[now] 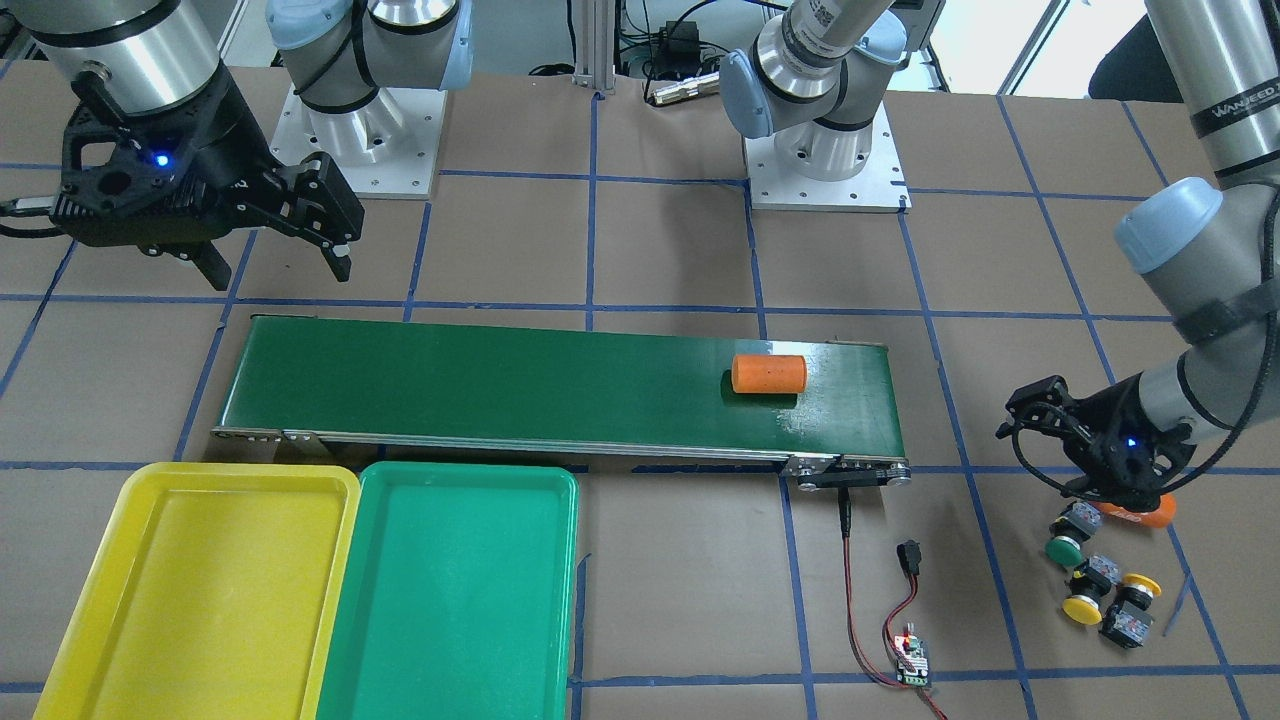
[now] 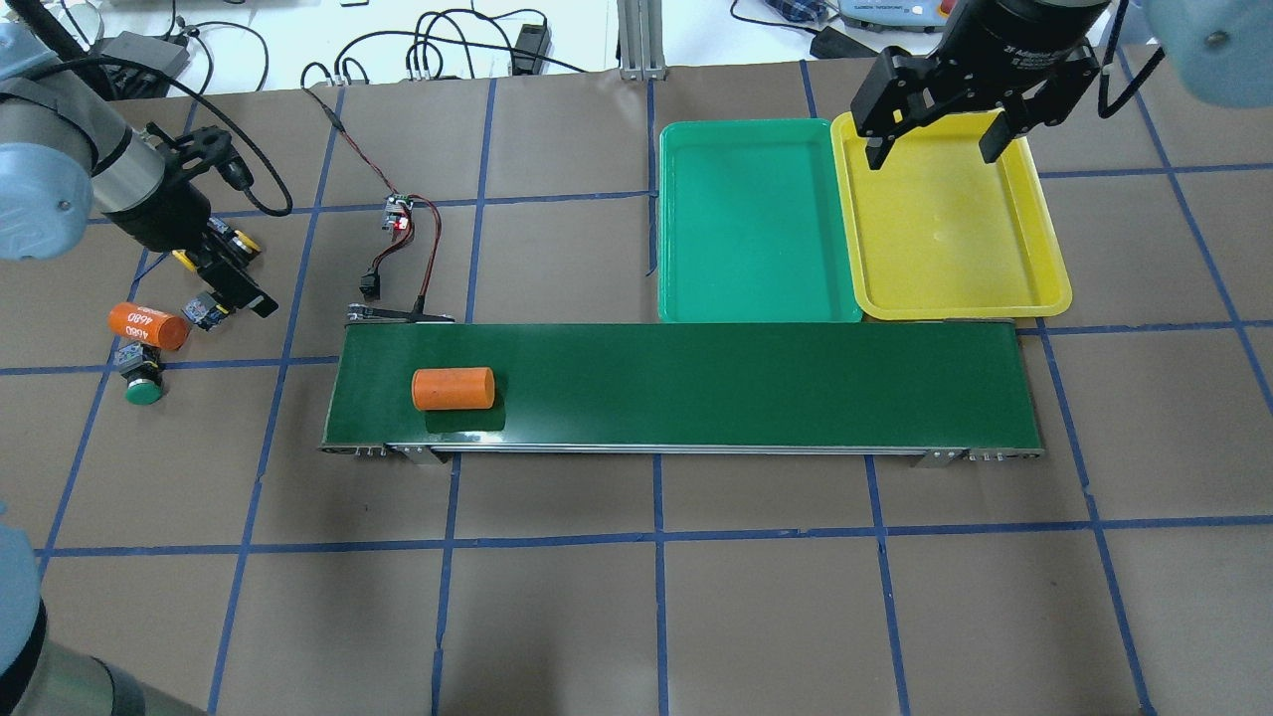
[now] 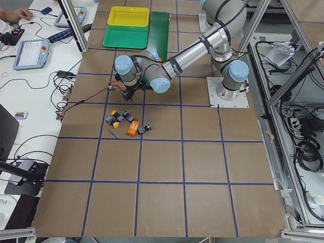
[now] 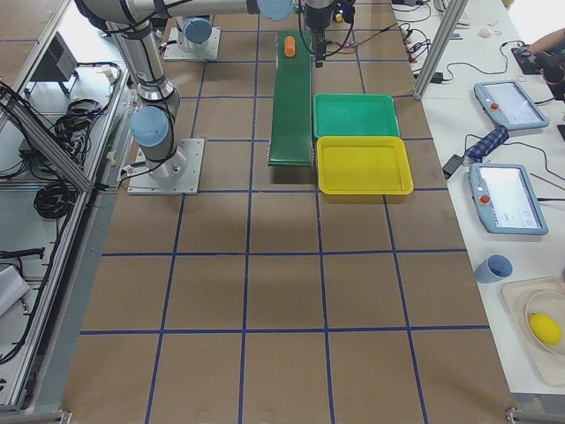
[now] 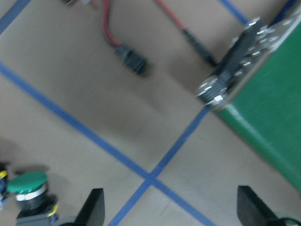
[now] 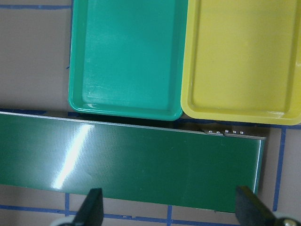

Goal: Sort buttons by color to trays
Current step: 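Return the left gripper to the pile and grasp a green button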

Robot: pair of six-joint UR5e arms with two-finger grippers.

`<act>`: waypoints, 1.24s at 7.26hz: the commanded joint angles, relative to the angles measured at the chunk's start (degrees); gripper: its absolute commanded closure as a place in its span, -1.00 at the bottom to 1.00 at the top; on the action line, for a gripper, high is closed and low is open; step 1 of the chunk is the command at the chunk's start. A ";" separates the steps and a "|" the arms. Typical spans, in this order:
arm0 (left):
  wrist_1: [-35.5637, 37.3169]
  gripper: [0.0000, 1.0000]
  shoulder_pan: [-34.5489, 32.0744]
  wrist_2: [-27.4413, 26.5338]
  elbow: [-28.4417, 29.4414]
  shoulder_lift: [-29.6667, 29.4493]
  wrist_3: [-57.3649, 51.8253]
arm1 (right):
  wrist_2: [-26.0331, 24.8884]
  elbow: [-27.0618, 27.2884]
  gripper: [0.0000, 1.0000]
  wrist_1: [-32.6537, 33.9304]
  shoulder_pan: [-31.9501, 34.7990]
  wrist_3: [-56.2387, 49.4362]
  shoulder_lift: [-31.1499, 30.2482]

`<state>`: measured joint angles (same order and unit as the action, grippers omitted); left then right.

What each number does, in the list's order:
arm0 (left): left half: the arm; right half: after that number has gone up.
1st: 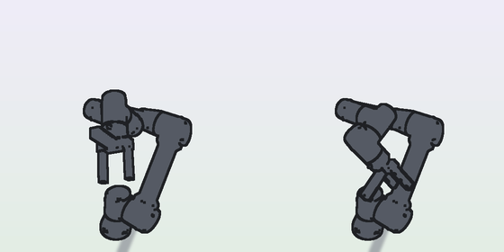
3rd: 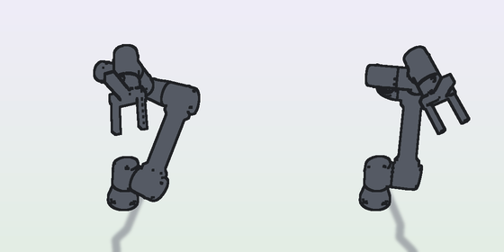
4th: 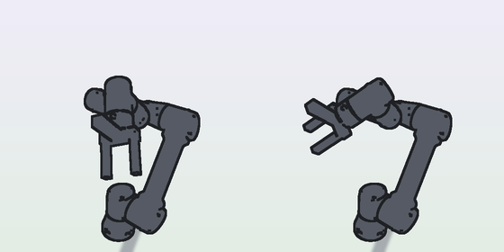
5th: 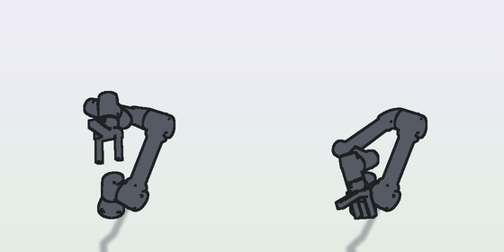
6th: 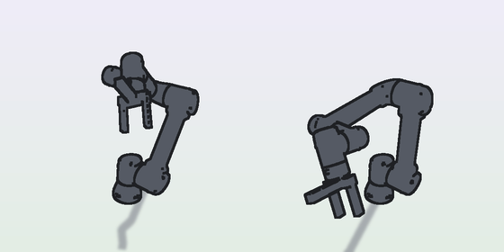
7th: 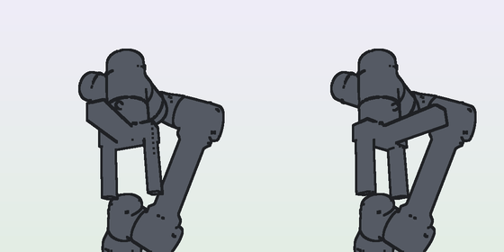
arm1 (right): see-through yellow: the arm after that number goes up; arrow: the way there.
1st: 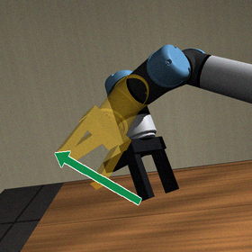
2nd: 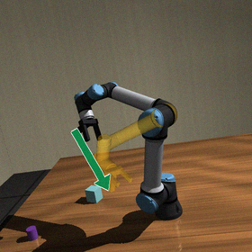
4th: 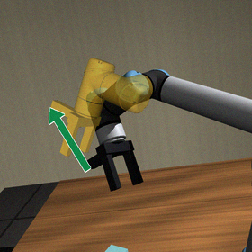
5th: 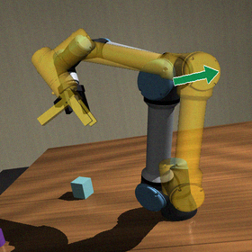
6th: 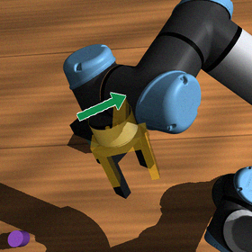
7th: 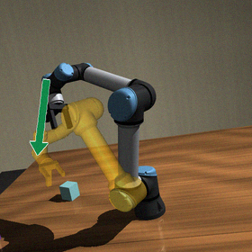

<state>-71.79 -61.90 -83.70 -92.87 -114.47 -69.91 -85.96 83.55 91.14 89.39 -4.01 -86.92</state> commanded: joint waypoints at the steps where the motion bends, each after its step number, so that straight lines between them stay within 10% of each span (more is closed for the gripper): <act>1: 4.28 -1.00 1.60 -0.06 0.32 -4.17 4.06 | 0.00 0.03 -1.00 0.00 0.00 0.05 0.00; 9: 14.39 -1.00 1.78 -7.70 1.63 -10.24 6.54 | -0.08 0.03 -1.00 0.00 0.00 -0.04 -0.09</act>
<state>-58.62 -60.12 -91.43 -91.50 -123.96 -63.19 -86.00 83.58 91.14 89.39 -4.04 -86.98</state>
